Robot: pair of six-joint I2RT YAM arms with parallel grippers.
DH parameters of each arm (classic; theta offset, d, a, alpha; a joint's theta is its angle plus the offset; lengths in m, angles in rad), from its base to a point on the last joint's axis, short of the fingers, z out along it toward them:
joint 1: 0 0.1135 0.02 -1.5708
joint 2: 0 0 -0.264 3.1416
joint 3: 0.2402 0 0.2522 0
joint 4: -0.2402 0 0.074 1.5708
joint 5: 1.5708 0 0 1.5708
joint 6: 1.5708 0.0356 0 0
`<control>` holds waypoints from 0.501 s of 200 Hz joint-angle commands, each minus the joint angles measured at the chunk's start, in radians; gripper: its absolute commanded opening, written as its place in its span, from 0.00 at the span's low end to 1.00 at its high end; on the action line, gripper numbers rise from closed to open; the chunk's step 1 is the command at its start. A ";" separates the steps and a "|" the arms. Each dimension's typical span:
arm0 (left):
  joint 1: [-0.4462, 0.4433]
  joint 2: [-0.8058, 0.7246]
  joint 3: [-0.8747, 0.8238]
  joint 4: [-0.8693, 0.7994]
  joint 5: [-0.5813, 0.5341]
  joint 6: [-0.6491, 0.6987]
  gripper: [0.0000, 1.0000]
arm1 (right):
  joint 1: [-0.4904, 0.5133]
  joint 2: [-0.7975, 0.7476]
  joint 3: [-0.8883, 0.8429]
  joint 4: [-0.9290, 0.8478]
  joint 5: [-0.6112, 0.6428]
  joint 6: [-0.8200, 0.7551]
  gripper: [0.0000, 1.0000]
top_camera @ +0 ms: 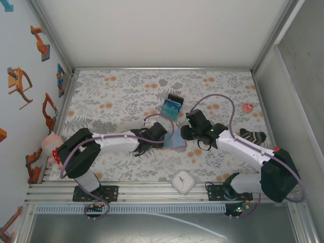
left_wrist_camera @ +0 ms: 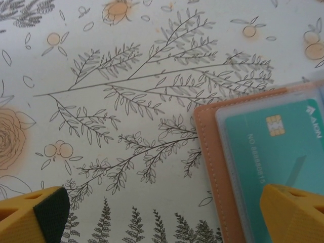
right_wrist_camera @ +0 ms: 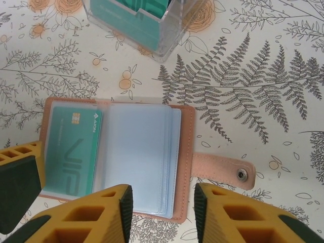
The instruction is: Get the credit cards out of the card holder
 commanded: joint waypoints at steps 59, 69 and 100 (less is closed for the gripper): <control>0.015 0.029 -0.028 0.011 0.015 -0.039 0.97 | -0.009 0.040 0.022 0.094 -0.125 0.011 0.37; 0.016 0.032 -0.029 0.008 0.017 -0.043 0.97 | -0.008 0.051 0.025 0.102 -0.141 0.013 0.36; 0.018 0.026 -0.042 0.002 0.016 -0.054 0.97 | -0.011 0.096 0.032 0.126 -0.195 0.016 0.33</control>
